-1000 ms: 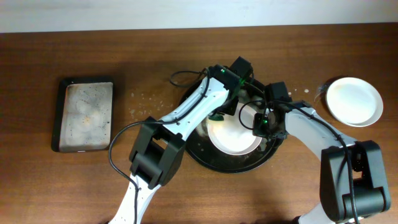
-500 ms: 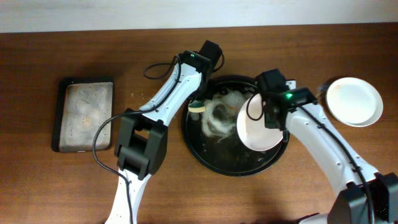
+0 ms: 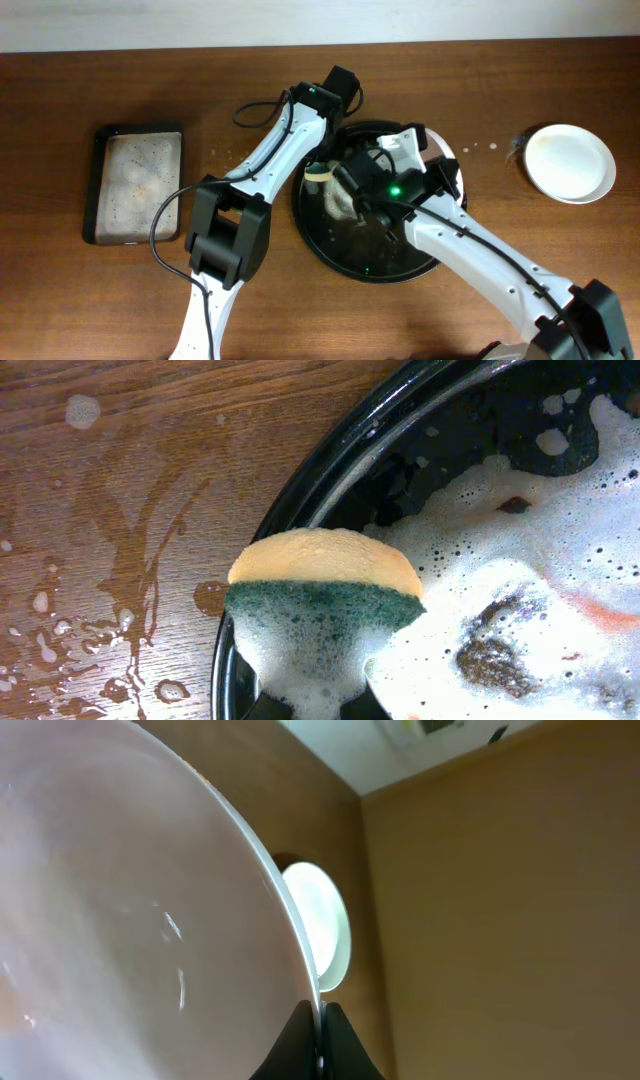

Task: Clean dirty plates on tray and stack at the side
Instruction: 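Scrub the tilted plate with the sponge in the left gripper, then return the sponge to the metal tray with the left gripper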

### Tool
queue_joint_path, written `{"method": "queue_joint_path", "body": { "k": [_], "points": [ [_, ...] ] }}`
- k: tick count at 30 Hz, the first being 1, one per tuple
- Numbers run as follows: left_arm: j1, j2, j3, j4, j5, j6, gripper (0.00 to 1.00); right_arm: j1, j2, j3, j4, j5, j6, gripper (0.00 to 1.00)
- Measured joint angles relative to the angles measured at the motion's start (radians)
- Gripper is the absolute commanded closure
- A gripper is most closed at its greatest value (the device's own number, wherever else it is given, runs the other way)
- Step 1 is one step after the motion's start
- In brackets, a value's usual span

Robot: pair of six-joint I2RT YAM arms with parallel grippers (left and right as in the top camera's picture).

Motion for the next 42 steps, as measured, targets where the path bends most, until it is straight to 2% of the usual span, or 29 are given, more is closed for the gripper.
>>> {"method": "queue_joint_path", "body": {
  "k": [6,28,34,38,42],
  "points": [
    [0.000,0.000,0.000,0.000,0.000,0.000,0.99,0.039,0.000,0.000,-0.014,0.073,0.000,0.96],
    [0.007,-0.012,0.000,-0.010,0.002,0.000,1.00,0.039,0.000,0.000,-0.018,0.080,0.004,0.96],
    [0.051,-0.209,0.000,-0.031,0.002,0.011,1.00,0.039,0.000,0.000,-0.018,0.072,0.012,0.96],
    [0.066,-0.223,0.007,-0.082,-0.016,0.015,1.00,0.039,0.000,0.000,-0.018,0.069,0.017,0.96],
    [0.224,-0.263,0.007,-0.199,-0.062,0.034,1.00,0.039,0.000,0.000,-0.017,0.069,0.022,0.96]
  ]
}}
